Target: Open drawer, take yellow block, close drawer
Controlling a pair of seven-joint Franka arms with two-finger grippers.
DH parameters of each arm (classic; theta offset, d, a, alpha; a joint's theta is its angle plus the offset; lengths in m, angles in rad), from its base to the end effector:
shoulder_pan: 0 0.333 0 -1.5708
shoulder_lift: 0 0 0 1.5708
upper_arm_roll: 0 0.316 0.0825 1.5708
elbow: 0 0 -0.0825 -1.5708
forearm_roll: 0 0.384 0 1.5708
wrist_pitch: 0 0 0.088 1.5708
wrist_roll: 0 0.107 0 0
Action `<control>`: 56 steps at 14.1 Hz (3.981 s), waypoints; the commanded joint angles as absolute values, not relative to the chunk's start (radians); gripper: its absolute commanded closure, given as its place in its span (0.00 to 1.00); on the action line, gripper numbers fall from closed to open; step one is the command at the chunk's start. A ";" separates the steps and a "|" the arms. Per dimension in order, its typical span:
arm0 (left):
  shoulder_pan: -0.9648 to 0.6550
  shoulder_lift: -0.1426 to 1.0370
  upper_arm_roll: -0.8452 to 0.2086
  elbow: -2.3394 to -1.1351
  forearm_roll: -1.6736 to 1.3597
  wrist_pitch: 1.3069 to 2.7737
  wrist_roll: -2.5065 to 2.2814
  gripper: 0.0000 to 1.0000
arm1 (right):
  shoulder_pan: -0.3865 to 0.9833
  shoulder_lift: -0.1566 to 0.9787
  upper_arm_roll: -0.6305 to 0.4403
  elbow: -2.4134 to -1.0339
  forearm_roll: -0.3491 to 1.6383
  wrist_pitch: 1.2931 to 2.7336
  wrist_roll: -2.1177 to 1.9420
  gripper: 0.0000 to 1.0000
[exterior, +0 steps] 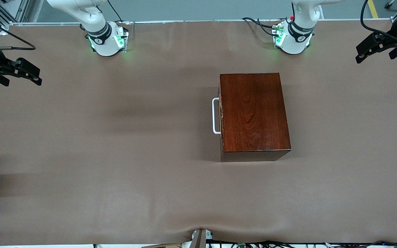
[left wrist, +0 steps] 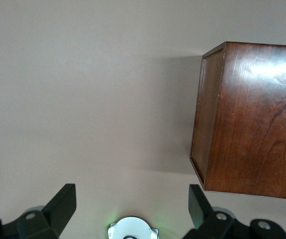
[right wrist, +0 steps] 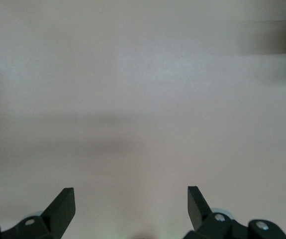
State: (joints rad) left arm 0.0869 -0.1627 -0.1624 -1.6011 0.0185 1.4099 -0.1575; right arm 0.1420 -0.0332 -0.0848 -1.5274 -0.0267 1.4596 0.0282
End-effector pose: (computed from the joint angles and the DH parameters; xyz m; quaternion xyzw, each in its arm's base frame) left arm 0.4838 -0.0425 0.6801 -0.9987 -0.0436 0.0126 0.0239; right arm 0.5322 0.0265 0.6532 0.9997 0.0133 -0.0168 0.0126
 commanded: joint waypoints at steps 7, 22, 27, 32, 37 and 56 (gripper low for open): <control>0.069 0.006 -0.276 -1.425 0.038 1.397 -0.164 0.00 | 0.146 -0.031 -0.084 -1.517 -0.031 1.457 0.035 0.00; -0.466 0.437 -0.282 -1.177 0.218 1.515 -0.727 0.00 | 0.147 0.008 -0.086 -1.514 -0.037 1.459 0.034 0.00; -0.780 0.555 -0.007 -1.122 0.216 1.549 -0.825 0.00 | 0.140 0.028 -0.086 -1.506 -0.035 1.460 0.035 0.00; -0.891 0.689 0.069 -1.042 0.215 1.601 -0.906 0.00 | 0.138 0.028 -0.086 -1.489 -0.023 1.468 0.037 0.00; -0.922 0.755 0.075 -1.042 0.216 1.655 -0.923 0.00 | 0.135 0.026 -0.087 -1.489 0.004 1.468 0.037 0.00; -0.960 0.871 0.083 -1.057 0.229 1.626 -0.916 0.00 | 0.120 0.031 -0.089 -1.471 0.014 1.468 0.032 0.00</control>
State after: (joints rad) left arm -0.9504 0.8500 0.0754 -1.0805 0.2002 1.6442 -0.9108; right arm 0.1253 0.0250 -0.0962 -1.4925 0.0121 1.4751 0.0287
